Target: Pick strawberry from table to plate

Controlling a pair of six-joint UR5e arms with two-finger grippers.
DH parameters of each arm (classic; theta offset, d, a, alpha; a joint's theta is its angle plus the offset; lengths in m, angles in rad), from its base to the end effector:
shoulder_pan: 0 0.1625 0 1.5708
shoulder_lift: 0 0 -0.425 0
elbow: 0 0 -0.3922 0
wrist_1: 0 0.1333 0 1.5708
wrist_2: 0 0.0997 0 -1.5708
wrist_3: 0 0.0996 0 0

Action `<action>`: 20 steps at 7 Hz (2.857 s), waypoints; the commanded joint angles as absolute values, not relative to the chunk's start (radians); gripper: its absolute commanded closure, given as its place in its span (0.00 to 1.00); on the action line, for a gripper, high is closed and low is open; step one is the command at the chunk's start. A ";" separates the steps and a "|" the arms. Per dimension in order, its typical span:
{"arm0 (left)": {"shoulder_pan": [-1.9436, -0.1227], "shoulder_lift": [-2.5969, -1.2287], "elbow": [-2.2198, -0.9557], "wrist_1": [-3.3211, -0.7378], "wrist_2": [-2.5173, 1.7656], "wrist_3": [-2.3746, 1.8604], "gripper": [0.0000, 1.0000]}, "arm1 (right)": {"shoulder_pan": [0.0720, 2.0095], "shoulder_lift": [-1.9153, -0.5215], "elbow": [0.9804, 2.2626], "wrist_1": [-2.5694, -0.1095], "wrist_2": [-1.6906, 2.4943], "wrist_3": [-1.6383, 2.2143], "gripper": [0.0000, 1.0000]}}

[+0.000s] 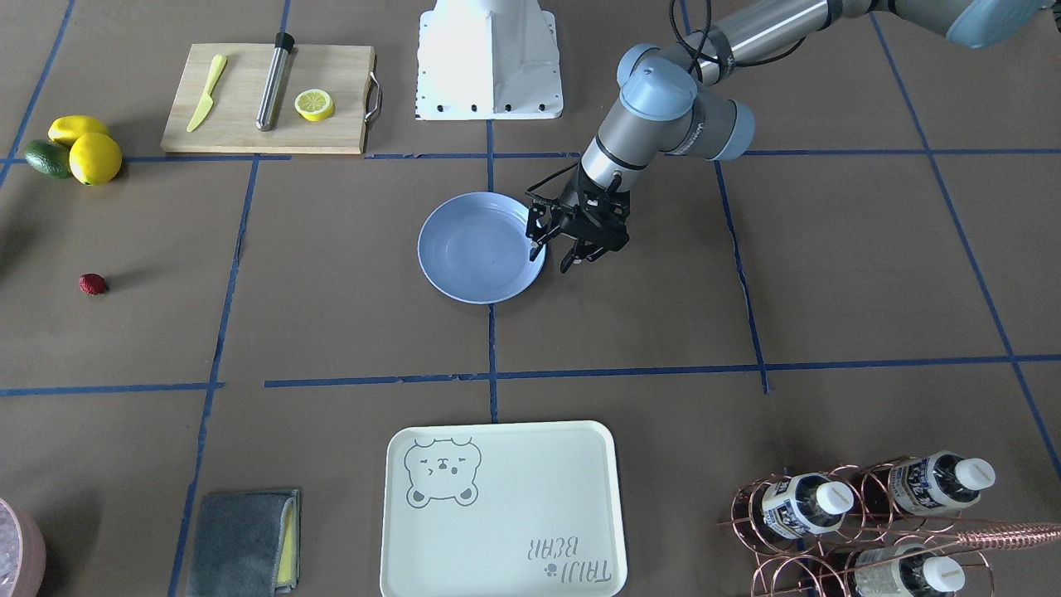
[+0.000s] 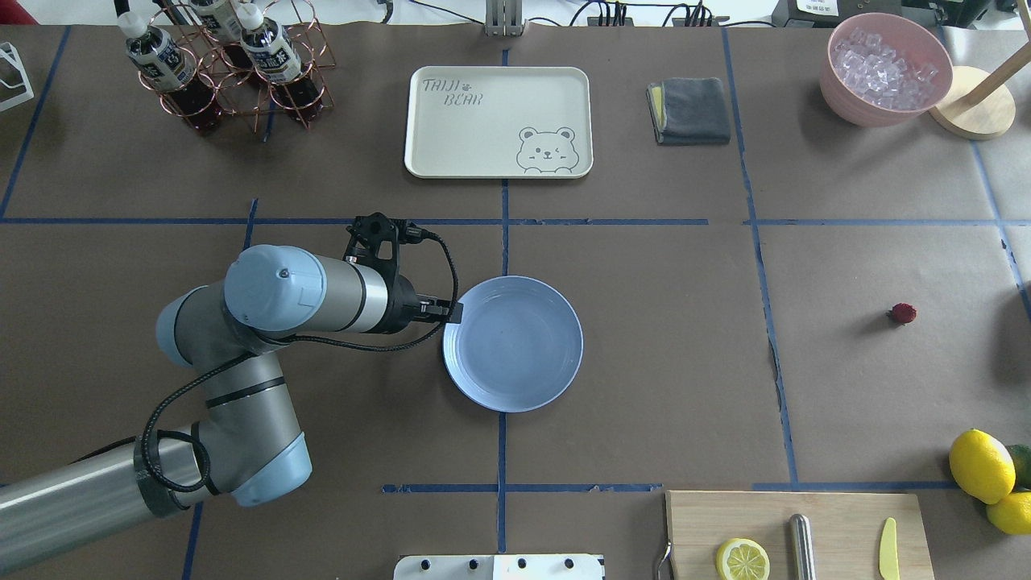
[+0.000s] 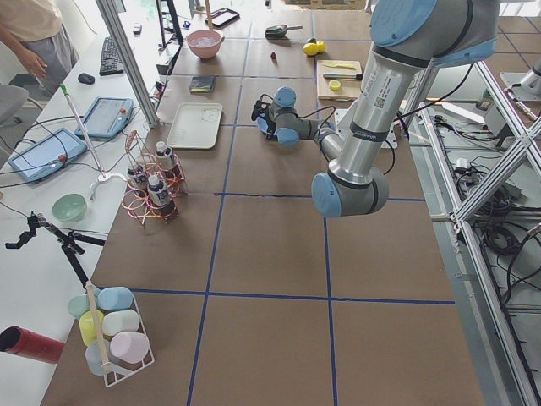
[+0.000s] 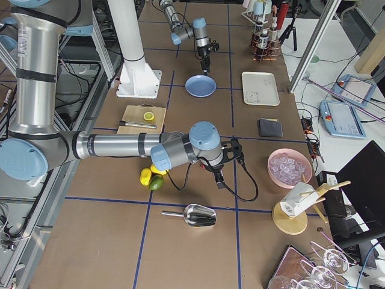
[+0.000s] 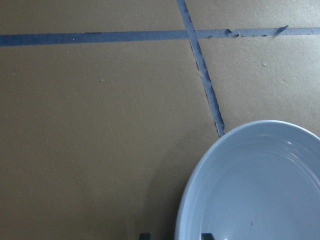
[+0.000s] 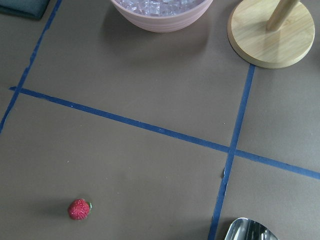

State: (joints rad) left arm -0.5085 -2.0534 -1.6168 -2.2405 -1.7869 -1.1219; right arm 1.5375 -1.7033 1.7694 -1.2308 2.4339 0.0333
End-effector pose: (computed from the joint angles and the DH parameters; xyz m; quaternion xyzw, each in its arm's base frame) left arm 0.5244 -0.4205 0.2837 0.1792 0.5387 0.0363 0.8224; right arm 0.0425 -0.4540 0.5780 0.1694 -0.4156 -0.0843 0.8897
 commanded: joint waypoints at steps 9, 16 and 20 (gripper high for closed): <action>-1.634 -1.570 -1.713 -1.448 -2.250 0.278 0.00 | 1.016 -1.690 2.052 -1.232 2.171 0.637 0.00; -1.638 -1.542 -1.712 -1.462 -2.253 0.284 0.00 | 0.825 -1.817 1.684 -0.646 1.907 0.713 0.01; -1.638 -1.539 -1.718 -1.459 -2.253 0.284 0.00 | 0.827 -1.773 1.637 -0.643 1.905 0.712 0.21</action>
State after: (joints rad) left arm -1.6383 -1.5407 -1.7164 -1.4593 -2.2534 0.2838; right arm 0.8256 -1.7775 1.6352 -0.6430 1.9060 0.7112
